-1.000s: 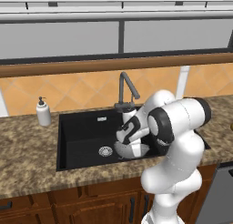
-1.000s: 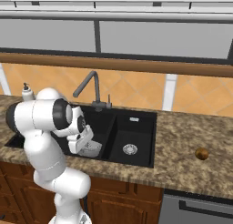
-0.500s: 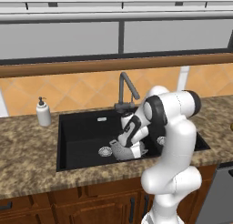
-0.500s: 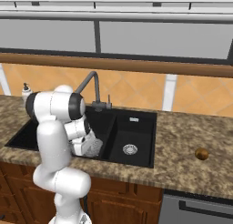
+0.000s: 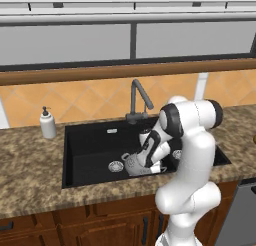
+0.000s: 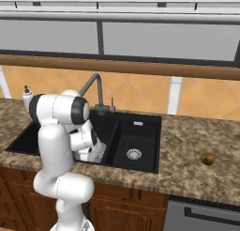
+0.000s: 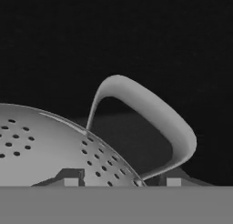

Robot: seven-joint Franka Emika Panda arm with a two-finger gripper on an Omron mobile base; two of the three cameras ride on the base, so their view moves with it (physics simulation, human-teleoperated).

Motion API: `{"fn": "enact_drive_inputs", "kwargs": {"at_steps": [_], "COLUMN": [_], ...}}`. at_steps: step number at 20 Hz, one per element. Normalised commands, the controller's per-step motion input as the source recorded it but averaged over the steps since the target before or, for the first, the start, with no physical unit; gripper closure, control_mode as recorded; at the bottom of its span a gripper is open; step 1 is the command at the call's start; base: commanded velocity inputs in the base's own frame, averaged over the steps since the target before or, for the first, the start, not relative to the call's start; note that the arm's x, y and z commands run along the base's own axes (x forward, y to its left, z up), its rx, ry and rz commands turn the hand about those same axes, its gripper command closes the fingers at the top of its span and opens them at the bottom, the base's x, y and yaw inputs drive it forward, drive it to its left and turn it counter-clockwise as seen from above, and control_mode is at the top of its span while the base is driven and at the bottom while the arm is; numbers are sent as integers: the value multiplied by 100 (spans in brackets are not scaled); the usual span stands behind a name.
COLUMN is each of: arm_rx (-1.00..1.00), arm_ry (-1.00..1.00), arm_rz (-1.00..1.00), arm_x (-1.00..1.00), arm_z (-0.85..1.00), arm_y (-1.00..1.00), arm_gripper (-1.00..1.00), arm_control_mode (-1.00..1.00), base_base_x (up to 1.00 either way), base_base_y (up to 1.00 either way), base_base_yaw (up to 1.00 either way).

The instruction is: Put the colander in the sink, put the pear in the colander, and turn on the sink faucet and pour water over the colander.

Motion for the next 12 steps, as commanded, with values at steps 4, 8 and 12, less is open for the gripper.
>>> {"fn": "enact_drive_inputs", "kwargs": {"at_steps": [4, 8, 12], "arm_rx": [1, 0, 0], "arm_ry": [-12, -3, 0], "arm_rz": [1, 17, 24], "arm_x": [-51, -32, -25], "arm_z": [15, 32, 68], "arm_y": [-27, -7, -13], "arm_gripper": [-100, -100, -100], "arm_control_mode": [-100, -100, -100], "base_base_x": [0, 0, 0], "base_base_y": [0, 0, 0], "base_base_yaw": [0, 0, 0]}}
